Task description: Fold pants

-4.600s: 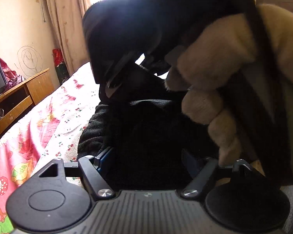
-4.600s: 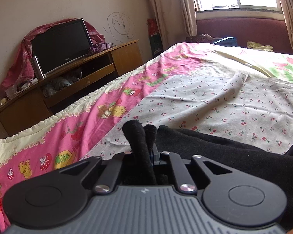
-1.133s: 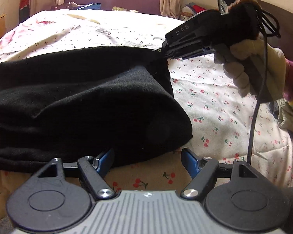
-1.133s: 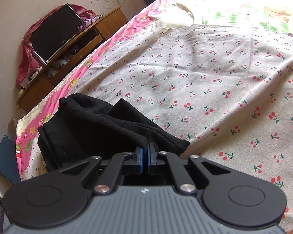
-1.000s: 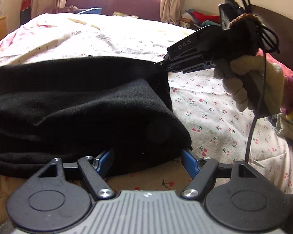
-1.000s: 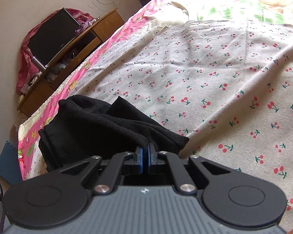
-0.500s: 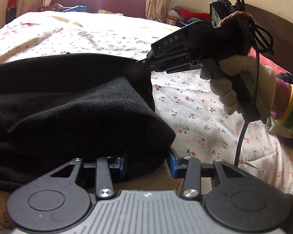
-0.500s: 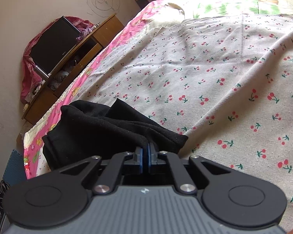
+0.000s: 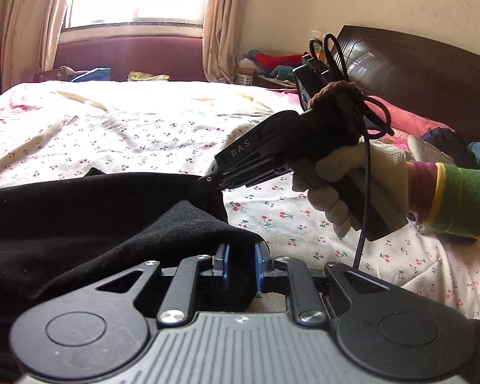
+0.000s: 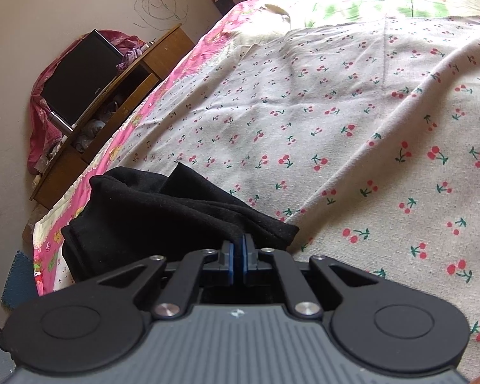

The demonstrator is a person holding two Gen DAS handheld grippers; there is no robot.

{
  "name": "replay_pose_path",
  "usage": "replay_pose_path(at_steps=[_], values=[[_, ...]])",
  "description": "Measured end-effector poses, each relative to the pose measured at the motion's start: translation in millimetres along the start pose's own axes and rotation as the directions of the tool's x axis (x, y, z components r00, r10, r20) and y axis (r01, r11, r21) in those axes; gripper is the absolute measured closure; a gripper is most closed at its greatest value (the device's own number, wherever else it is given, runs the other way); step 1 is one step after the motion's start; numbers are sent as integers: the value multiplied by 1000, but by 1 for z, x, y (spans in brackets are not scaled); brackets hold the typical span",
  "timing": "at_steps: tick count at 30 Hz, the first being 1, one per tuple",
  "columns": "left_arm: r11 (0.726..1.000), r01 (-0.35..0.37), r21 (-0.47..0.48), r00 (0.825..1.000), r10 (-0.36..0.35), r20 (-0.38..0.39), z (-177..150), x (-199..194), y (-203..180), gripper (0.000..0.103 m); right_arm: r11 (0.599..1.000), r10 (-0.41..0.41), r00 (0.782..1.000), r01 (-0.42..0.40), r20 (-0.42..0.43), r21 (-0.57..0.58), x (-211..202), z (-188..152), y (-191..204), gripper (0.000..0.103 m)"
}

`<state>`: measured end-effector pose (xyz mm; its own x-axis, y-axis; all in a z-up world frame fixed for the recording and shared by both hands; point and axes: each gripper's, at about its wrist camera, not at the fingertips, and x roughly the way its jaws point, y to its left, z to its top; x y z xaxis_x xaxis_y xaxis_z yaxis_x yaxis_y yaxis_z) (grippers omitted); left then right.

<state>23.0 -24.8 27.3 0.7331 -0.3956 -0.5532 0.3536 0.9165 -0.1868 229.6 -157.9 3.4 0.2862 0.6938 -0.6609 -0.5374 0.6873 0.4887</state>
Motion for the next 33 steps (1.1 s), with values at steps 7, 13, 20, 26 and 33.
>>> replay_pose_path(at_steps=[7,13,20,26,33], values=[[990,-86,-113,988,70,-140,-18,-4,17,72,1000,-2,1000,2,1,1,0,-1,1,98],[952,-78,-295,987,33,-156,-22,15,29,70,1000,3,1000,-3,12,18,-3,-3,0,98],[932,-103,-348,986,49,-160,-28,12,34,56,999,24,999,-24,23,36,-5,-5,-5,98],[885,-113,-452,985,41,-165,-36,7,34,52,999,32,999,-33,26,42,-4,-6,-6,98],[872,-76,-484,987,-3,-159,-36,-1,29,52,997,40,999,-42,33,59,-3,-7,-8,98]])
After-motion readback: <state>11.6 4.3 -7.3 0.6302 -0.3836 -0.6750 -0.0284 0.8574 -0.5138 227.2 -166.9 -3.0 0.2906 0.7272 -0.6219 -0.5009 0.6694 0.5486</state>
